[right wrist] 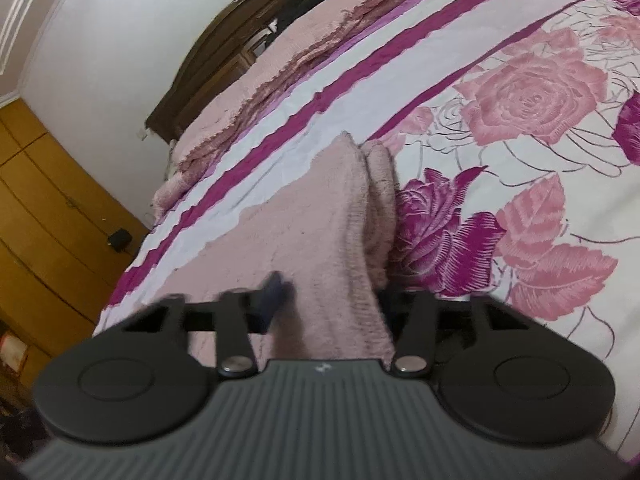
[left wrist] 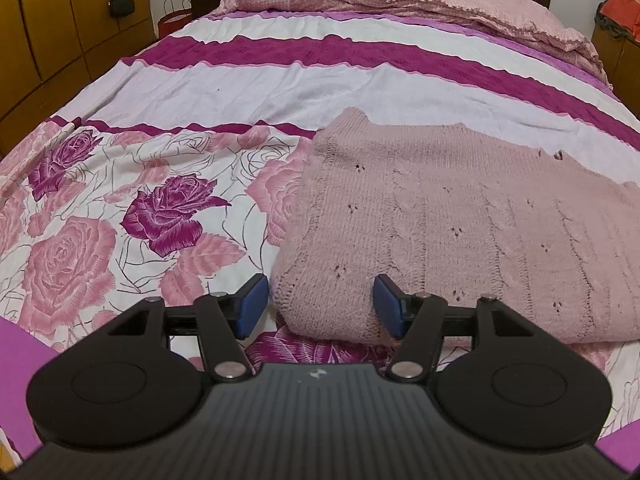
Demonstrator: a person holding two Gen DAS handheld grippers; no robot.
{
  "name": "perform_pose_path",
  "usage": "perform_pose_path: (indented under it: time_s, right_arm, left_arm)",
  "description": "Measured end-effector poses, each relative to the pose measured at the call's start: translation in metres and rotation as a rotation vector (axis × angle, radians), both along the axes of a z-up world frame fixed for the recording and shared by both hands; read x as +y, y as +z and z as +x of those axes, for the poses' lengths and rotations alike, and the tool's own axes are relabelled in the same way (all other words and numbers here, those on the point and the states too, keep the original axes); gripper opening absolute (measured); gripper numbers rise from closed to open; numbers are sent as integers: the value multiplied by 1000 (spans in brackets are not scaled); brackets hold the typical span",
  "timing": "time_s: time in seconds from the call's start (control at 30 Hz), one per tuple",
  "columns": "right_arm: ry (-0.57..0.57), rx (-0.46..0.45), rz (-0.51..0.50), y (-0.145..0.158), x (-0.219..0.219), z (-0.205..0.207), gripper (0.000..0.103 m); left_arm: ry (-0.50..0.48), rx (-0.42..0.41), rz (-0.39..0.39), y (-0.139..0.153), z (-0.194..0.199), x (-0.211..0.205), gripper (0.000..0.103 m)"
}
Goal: Fold small clothes
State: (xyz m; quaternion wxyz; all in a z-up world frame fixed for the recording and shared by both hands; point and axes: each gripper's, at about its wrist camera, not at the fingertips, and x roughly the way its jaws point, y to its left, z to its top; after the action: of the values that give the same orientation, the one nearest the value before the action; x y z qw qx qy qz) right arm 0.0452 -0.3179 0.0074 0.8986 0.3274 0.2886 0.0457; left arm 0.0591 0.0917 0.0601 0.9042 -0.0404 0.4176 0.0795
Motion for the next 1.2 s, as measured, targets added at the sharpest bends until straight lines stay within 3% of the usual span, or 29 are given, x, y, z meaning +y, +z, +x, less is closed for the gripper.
perform_pose_path:
  time_s: [0.6,0.77,0.87,1.2]
  right_arm:
    - [15,0,20,-5,2,6,44]
    - [11,-35,86,-5,-5,1,29]
    - [10,-71,109,3,-5,-2,27]
    - [56,-153,45,55,31,6,27]
  left_arm:
    - [-3,-9,5,14,-17,-1,66]
    - [-2,-11,0,16,-22,0,66]
    - [0,-16,4,20,-25,0,66]
    - [28,-30,7,29,-33,16,66]
